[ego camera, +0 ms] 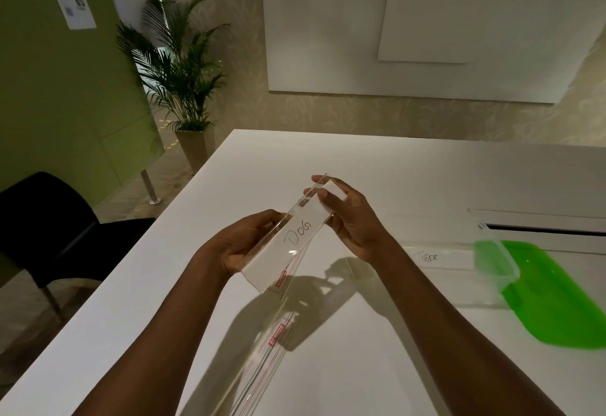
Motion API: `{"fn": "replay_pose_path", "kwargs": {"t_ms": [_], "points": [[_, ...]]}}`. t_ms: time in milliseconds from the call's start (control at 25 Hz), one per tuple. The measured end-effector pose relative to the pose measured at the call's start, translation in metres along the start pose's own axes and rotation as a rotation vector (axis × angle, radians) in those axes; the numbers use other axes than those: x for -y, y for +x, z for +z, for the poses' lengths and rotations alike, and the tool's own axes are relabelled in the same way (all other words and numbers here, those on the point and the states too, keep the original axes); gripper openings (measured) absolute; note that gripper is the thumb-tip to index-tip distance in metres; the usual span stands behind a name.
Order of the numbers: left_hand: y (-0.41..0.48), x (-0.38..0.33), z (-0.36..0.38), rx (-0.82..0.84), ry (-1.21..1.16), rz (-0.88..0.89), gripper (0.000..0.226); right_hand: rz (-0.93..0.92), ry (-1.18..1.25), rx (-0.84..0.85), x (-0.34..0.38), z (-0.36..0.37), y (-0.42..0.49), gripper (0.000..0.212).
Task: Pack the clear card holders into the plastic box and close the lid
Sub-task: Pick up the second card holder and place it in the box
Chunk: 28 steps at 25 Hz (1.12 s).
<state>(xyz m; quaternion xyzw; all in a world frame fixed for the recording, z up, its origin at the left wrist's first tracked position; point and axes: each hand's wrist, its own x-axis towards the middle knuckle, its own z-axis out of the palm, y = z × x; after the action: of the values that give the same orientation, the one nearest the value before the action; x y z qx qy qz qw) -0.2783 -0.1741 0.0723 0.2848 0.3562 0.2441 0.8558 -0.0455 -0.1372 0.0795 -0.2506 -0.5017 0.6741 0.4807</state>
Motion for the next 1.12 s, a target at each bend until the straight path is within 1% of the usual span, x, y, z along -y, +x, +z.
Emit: {"fn": "replay_pose_path", "kwargs": {"t_ms": [80, 160, 200, 280, 440, 560, 640, 720, 760, 800, 840, 920, 960, 1000, 1040, 1120], "points": [[-0.004, -0.001, 0.003, -0.006, 0.134, 0.099, 0.051, -0.059, -0.046, -0.074, 0.005, 0.001, -0.008, 0.041], [-0.01, -0.001, 0.004, -0.087, 0.323, 0.283, 0.056, -0.114, -0.084, -0.161, 0.008, -0.004, -0.019, 0.031], [-0.013, 0.0, 0.006, -0.124, 0.387, 0.356, 0.058, -0.14, -0.091, -0.213, 0.01, -0.007, -0.026, 0.028], [-0.018, 0.005, 0.013, -0.15, 0.513, 0.438, 0.062, -0.196, -0.09, -0.308, 0.012, -0.015, -0.041, 0.028], [-0.009, 0.016, 0.032, -0.196, 0.846, 0.516, 0.052, -0.236, -0.075, -0.439, 0.01, -0.026, -0.065, 0.036], [0.007, 0.021, 0.045, -0.248, 0.963, 0.54, 0.047, -0.222, -0.093, -0.473, 0.008, -0.041, -0.077, 0.04], [0.016, 0.022, 0.049, -0.244, 0.992, 0.552, 0.043, -0.205, -0.239, -0.482, 0.01, -0.057, -0.084, 0.038], [0.022, 0.021, 0.051, -0.235, 0.993, 0.56, 0.045, -0.23, -0.468, -0.504, 0.022, -0.074, -0.091, 0.042], [0.025, 0.02, 0.053, -0.234, 0.999, 0.558, 0.047, -0.261, -0.573, -0.484, 0.031, -0.083, -0.095, 0.048], [0.029, 0.019, 0.055, -0.232, 1.016, 0.555, 0.048, -0.292, -0.705, -0.423, 0.043, -0.092, -0.098, 0.055], [0.034, 0.018, 0.057, -0.228, 1.039, 0.552, 0.048, -0.302, -0.869, -0.323, 0.054, -0.1, -0.101, 0.063], [0.045, 0.016, 0.065, -0.208, 1.071, 0.559, 0.044, -0.218, -1.177, -0.083, 0.076, -0.112, -0.103, 0.076], [0.052, 0.015, 0.07, -0.201, 1.079, 0.571, 0.041, -0.143, -1.268, 0.008, 0.084, -0.117, -0.102, 0.079], [0.059, 0.014, 0.076, -0.205, 1.089, 0.589, 0.04, -0.085, -1.319, 0.06, 0.092, -0.122, -0.101, 0.077], [0.067, 0.012, 0.083, -0.219, 1.106, 0.607, 0.04, -0.062, -1.344, 0.075, 0.097, -0.129, -0.099, 0.072], [0.084, 0.008, 0.097, -0.273, 1.153, 0.635, 0.041, -0.087, -1.342, 0.057, 0.104, -0.148, -0.096, 0.054]]}}
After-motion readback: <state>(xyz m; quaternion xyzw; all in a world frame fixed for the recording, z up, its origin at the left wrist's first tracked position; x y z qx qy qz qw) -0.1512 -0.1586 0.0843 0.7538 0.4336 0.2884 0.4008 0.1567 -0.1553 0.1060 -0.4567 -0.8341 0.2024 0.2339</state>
